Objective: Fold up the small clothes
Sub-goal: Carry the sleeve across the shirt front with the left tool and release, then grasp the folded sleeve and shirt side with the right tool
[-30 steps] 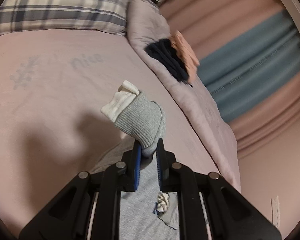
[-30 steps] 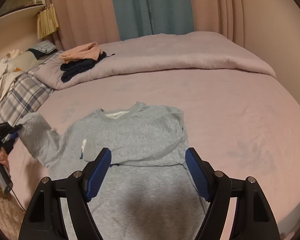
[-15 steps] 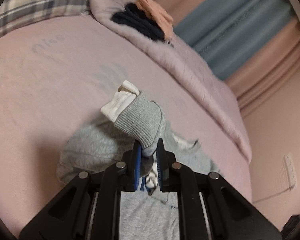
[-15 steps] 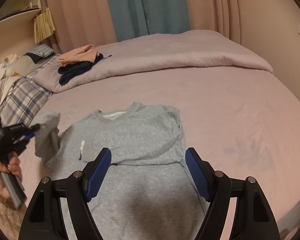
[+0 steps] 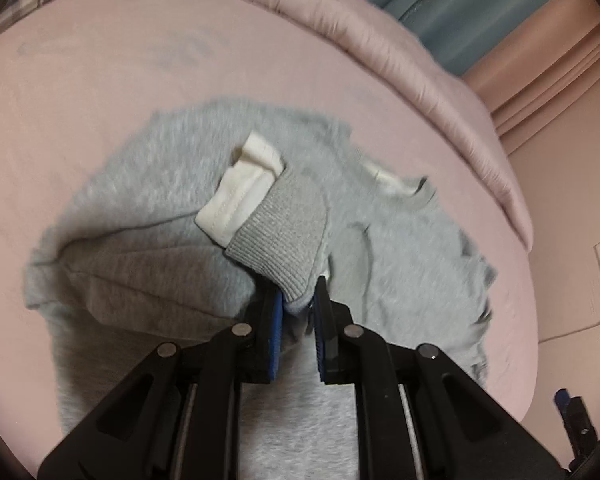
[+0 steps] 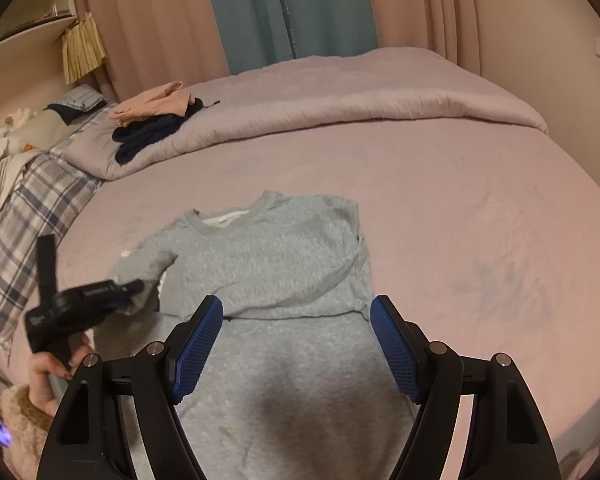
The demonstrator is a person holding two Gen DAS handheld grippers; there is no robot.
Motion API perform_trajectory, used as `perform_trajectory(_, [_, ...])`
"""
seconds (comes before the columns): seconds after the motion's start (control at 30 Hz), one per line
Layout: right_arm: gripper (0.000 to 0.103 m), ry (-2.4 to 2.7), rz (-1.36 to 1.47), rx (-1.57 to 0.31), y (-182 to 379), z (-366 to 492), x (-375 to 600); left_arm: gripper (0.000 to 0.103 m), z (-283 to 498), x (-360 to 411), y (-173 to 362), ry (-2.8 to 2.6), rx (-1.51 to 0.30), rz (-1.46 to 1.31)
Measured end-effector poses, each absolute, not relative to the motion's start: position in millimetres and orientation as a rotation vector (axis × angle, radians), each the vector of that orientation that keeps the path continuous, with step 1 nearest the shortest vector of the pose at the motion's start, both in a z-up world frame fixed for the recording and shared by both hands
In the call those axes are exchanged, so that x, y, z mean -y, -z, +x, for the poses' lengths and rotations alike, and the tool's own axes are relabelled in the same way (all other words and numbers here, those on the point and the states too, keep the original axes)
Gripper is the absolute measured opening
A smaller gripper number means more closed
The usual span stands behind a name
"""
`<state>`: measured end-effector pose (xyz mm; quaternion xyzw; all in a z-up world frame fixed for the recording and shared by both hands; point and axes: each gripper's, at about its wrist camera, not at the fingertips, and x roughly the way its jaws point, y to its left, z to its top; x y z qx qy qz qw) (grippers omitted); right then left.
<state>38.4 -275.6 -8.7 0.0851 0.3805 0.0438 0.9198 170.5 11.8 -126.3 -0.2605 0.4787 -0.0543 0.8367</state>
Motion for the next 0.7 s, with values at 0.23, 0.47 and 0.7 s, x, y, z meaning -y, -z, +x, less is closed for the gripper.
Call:
perform_trajectory(0.23, [0.076,-0.114,0.166,-0.806,15,41,268,0.020,166,-13,133,0.126,-1.062,-0.559])
perform_trajectory(0.47, [0.076,-0.142,0.110,-0.827,16,49,249,0.084,129,-39,90,0.178,-0.968,-0.593])
perform_trajectory(0.7, [0.076,-0.216,-0.037,-0.836,14,67,203,0.087,92,-104,78,-0.059,-0.919,-0.600])
